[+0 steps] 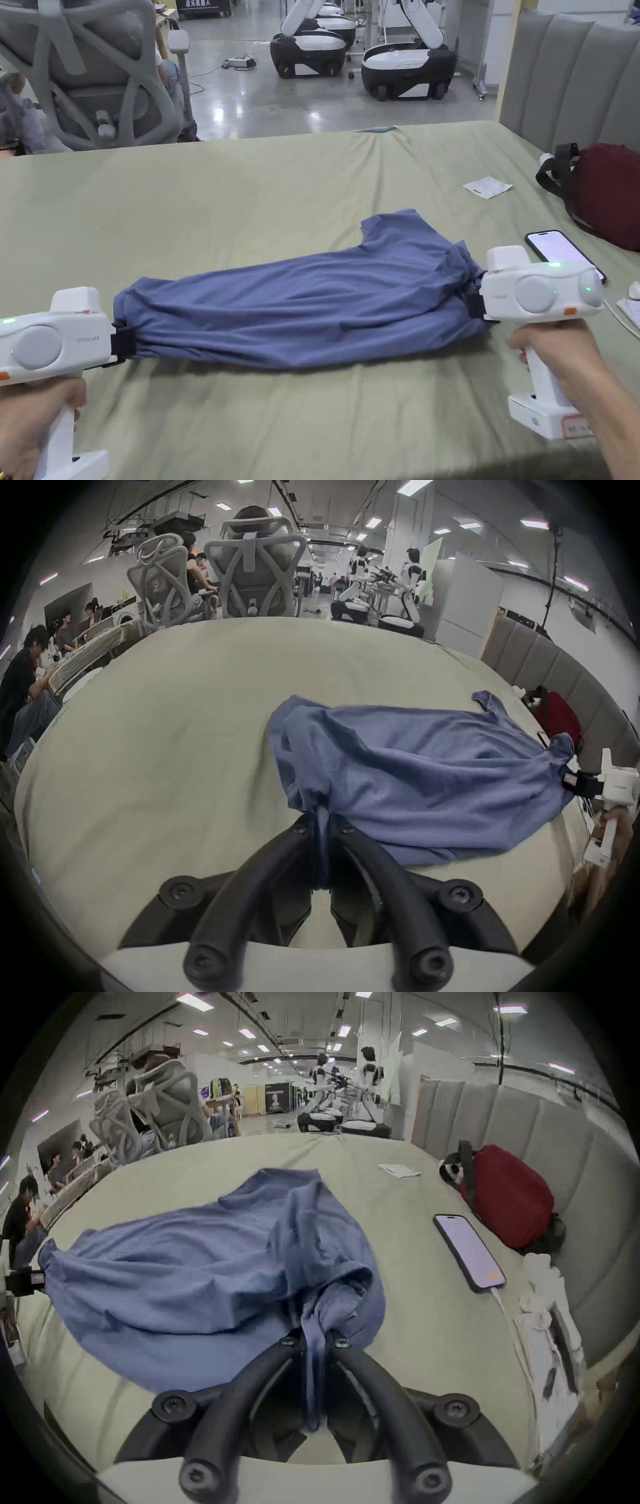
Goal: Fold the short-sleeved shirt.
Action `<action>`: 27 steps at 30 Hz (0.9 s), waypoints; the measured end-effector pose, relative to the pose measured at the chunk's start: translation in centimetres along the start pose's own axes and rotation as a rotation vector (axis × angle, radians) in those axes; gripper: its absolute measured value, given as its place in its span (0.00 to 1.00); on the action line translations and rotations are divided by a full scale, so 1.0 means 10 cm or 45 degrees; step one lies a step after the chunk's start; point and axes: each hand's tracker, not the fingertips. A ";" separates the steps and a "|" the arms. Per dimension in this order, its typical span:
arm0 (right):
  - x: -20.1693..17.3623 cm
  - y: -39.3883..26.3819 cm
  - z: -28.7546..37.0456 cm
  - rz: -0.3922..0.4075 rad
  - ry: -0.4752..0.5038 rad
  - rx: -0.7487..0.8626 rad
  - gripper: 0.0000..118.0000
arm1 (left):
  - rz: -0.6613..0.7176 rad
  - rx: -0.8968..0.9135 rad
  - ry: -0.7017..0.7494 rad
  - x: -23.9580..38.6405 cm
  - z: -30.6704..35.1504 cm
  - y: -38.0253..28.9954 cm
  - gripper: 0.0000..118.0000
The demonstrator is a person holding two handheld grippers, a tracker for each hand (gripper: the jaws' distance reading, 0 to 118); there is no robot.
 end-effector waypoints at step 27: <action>-0.12 -0.49 0.66 0.075 -0.068 0.203 0.60 | -0.095 0.147 0.095 0.13 0.46 -0.46 0.59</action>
